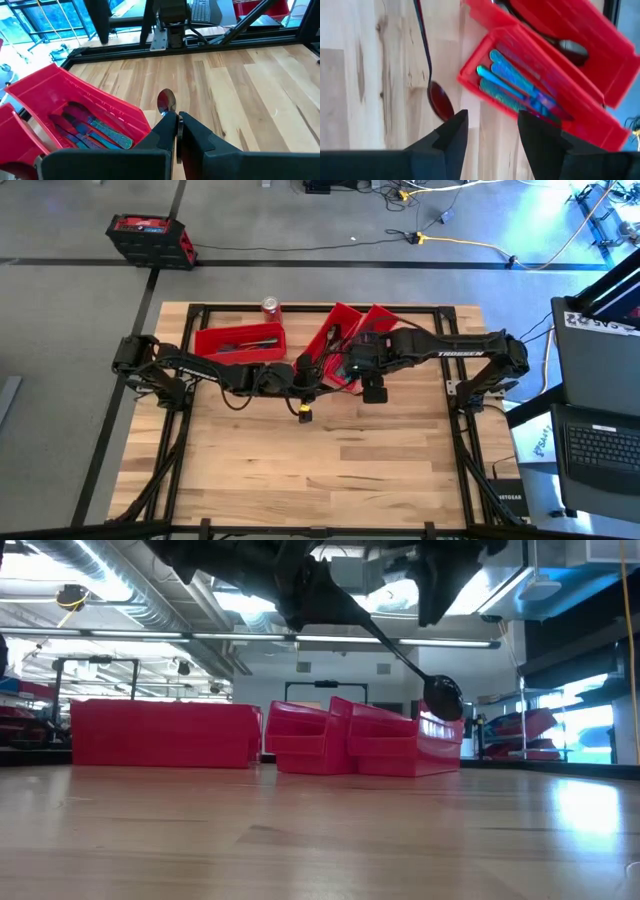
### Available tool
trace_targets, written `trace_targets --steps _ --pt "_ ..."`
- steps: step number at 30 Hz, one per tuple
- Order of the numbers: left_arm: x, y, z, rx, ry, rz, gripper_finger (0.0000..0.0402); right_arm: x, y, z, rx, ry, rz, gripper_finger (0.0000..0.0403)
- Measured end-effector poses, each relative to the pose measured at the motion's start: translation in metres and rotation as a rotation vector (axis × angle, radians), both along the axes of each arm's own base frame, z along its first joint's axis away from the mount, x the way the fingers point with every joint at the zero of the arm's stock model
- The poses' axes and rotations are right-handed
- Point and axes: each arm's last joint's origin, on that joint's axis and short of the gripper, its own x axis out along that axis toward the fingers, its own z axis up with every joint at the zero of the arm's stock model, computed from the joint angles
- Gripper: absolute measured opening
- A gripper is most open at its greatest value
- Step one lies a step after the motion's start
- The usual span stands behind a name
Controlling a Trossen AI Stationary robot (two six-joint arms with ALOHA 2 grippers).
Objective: Sort silverware
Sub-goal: Put the black spoon into the middle red bin
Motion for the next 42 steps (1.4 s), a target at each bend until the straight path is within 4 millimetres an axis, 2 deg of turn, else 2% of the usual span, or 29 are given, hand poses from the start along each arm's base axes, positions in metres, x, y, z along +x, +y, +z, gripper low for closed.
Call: trace_targets --steps 5,10,16,25,30,36,42 --pt "0.000 0.000 0.000 0.027 0.003 -0.002 0.0000 -0.016 0.000 0.010 0.011 0.012 -0.048 0.0159" --pt "0.000 0.000 0.002 0.082 0.001 -0.021 0.0000 -0.045 -0.001 0.015 -0.016 0.026 -0.124 0.0159" --pt "-0.006 -0.005 0.022 0.225 -0.083 -0.077 0.0000 -0.085 -0.001 0.020 0.023 -0.053 -0.261 0.0159" --pt "-0.013 0.015 0.030 0.382 -0.030 -0.020 0.0000 -0.139 -0.001 0.006 0.102 -0.105 -0.436 0.0159" --pt "-0.014 0.028 0.029 0.479 0.009 -0.013 0.0000 -0.150 -0.001 -0.007 0.130 -0.096 -0.510 0.0159" --pt "-0.016 0.042 0.031 0.581 0.036 0.003 0.0000 -0.154 0.002 -0.019 0.198 -0.039 -0.506 0.0159" --pt "-0.018 0.060 0.031 0.653 0.100 0.104 0.0000 -0.159 0.002 -0.026 0.210 -0.012 -0.506 0.0159"
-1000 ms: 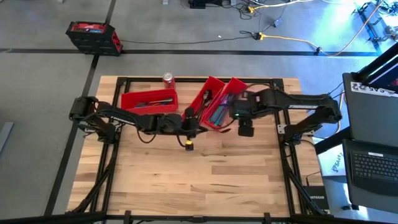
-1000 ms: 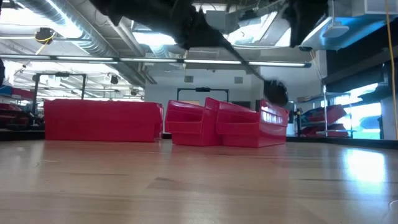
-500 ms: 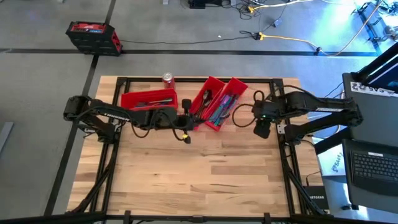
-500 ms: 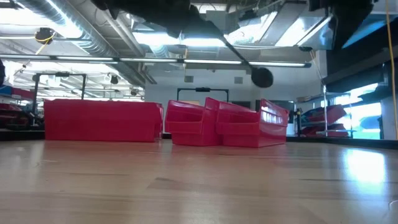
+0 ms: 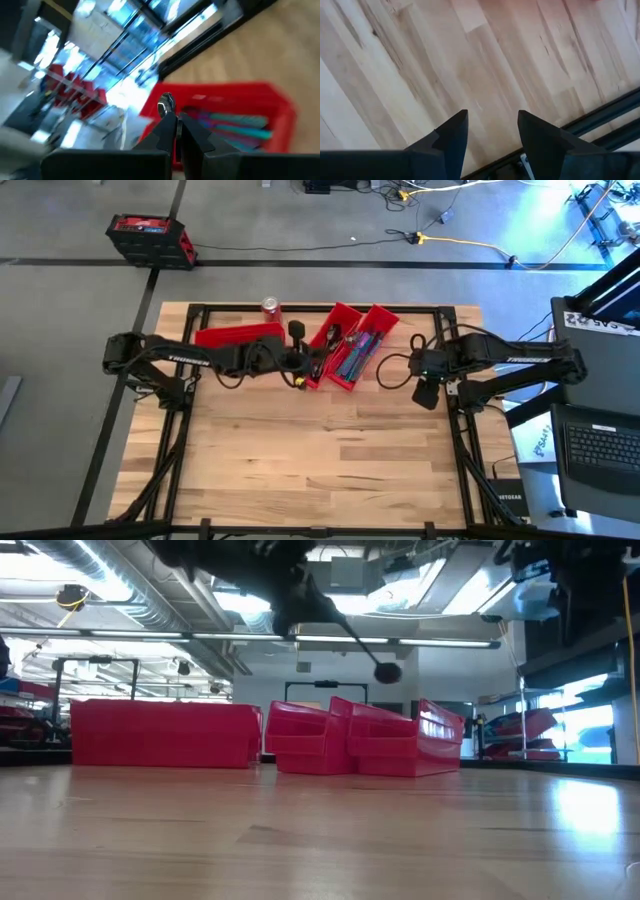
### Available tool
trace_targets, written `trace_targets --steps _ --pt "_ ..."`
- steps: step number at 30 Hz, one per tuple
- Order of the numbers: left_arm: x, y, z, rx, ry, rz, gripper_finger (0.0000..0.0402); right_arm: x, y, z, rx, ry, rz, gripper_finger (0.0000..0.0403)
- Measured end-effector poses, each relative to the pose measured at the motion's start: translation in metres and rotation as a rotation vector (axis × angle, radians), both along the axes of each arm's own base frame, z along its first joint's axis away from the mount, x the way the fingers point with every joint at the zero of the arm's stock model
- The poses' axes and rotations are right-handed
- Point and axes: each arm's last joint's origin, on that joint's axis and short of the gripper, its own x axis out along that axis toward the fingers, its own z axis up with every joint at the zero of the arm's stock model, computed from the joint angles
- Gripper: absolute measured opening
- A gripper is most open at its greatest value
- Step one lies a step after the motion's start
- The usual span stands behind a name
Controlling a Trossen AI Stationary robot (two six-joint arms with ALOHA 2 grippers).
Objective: Sort silverware
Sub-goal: Put the black spoon into the middle red bin
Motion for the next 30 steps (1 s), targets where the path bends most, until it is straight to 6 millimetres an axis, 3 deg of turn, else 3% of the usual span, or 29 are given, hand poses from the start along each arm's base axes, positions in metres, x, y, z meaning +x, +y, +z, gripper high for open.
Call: trace_targets --steps 14,21,30 --pt "-0.008 0.029 -0.009 0.058 0.128 0.115 0.0000 -0.013 0.001 -0.020 0.060 -0.008 -0.034 0.0159" --pt "-0.005 0.030 -0.017 0.038 0.162 0.086 0.0000 -0.008 0.001 -0.030 0.054 -0.034 -0.029 0.0159" --pt "0.003 0.029 -0.044 0.031 0.268 0.122 0.0000 -0.007 0.001 -0.032 0.046 -0.040 -0.005 0.0159"
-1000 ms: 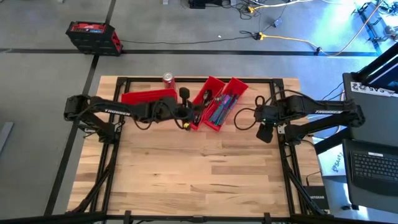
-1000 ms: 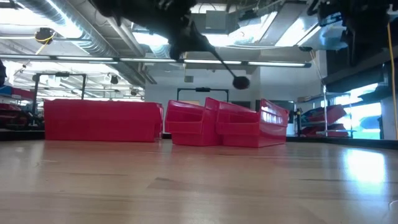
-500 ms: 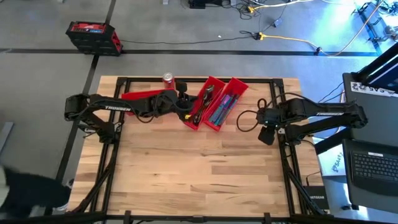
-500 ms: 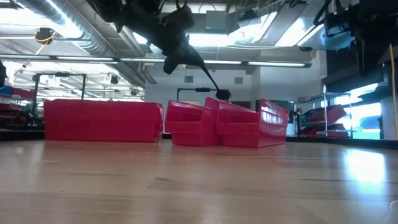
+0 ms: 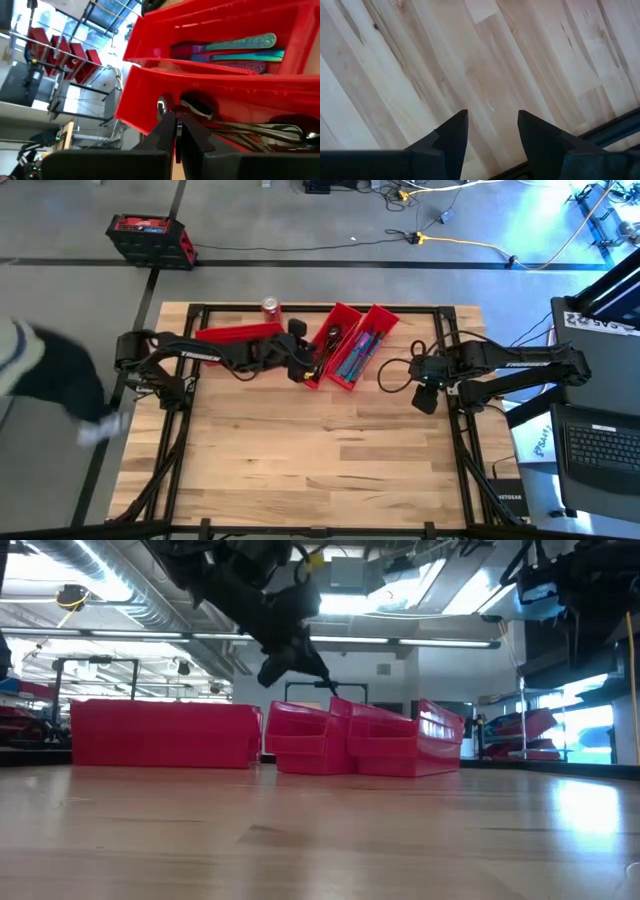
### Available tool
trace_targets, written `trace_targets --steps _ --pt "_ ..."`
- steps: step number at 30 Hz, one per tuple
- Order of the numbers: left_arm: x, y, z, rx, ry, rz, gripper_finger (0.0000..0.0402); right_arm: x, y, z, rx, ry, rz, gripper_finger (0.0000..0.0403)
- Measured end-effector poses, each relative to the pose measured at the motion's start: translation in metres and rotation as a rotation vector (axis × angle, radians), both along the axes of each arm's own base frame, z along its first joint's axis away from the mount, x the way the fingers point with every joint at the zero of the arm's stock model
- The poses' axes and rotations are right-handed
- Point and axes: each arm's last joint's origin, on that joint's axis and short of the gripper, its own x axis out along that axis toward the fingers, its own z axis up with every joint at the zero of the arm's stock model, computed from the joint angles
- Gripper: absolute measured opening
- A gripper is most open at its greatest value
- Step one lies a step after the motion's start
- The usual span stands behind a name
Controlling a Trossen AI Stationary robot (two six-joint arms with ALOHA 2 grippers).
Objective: Sort silverware
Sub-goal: Put the black spoon into the middle red bin
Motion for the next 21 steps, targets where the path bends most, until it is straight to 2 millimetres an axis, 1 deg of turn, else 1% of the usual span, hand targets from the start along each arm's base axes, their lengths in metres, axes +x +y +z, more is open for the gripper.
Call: trace_targets --steps 5,10,18,21 --pt "0.005 0.000 -0.016 -0.056 0.027 -0.004 0.0000 0.000 0.000 0.000 -0.004 -0.003 0.014 0.0159" --pt "0.010 0.001 -0.029 -0.064 0.057 -0.006 0.0000 0.000 0.000 0.000 -0.005 -0.004 0.016 0.0159" --pt "0.012 0.001 -0.032 -0.074 0.056 -0.002 0.0001 0.001 0.000 0.000 -0.007 -0.007 0.016 0.0159" --pt "0.012 0.000 -0.032 -0.100 0.039 0.009 0.0009 0.001 0.000 0.000 -0.007 -0.007 0.016 0.0159"
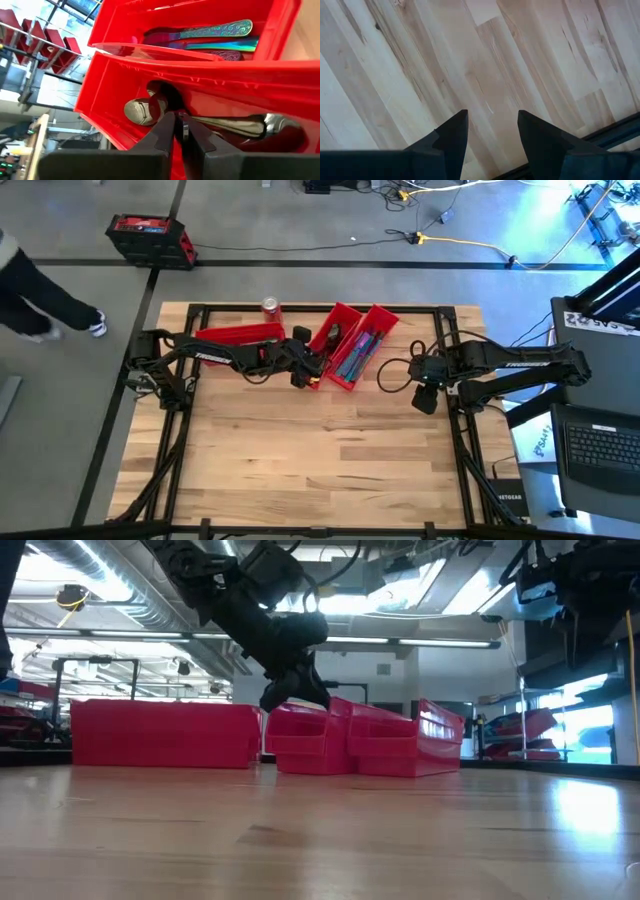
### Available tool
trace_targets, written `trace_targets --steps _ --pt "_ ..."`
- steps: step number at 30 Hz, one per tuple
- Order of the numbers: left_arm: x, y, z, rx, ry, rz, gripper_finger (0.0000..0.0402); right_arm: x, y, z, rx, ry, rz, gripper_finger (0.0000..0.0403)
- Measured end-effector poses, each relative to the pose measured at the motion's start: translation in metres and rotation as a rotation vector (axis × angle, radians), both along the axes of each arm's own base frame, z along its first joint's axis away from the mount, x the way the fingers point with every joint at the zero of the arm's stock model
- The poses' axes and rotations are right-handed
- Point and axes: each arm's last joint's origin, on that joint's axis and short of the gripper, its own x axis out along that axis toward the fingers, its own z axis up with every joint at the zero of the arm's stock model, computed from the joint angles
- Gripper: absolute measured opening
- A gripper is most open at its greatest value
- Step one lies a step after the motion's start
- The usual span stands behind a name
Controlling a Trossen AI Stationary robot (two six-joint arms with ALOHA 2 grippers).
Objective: Sort silverware
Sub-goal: Put the black spoon into the middle red bin
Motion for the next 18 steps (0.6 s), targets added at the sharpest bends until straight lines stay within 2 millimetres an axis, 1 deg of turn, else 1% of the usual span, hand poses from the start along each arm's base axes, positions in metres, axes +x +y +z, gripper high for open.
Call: trace_targets --steps 4,11,14,18 --pt "0.000 0.000 0.000 -0.042 -0.026 0.025 0.0038 0.000 0.000 0.000 0.000 0.000 0.000 0.0159" --pt "-0.001 -0.001 -0.003 -0.134 -0.056 0.091 0.0125 0.002 0.000 0.001 -0.011 -0.022 0.004 0.0159" --pt "-0.003 -0.001 -0.005 -0.157 -0.039 0.106 0.0161 0.004 0.000 0.001 -0.004 -0.035 0.023 0.0159" --pt "-0.007 -0.003 -0.011 -0.230 0.012 0.113 0.0195 0.004 -0.001 0.001 -0.030 -0.044 0.020 0.0159"
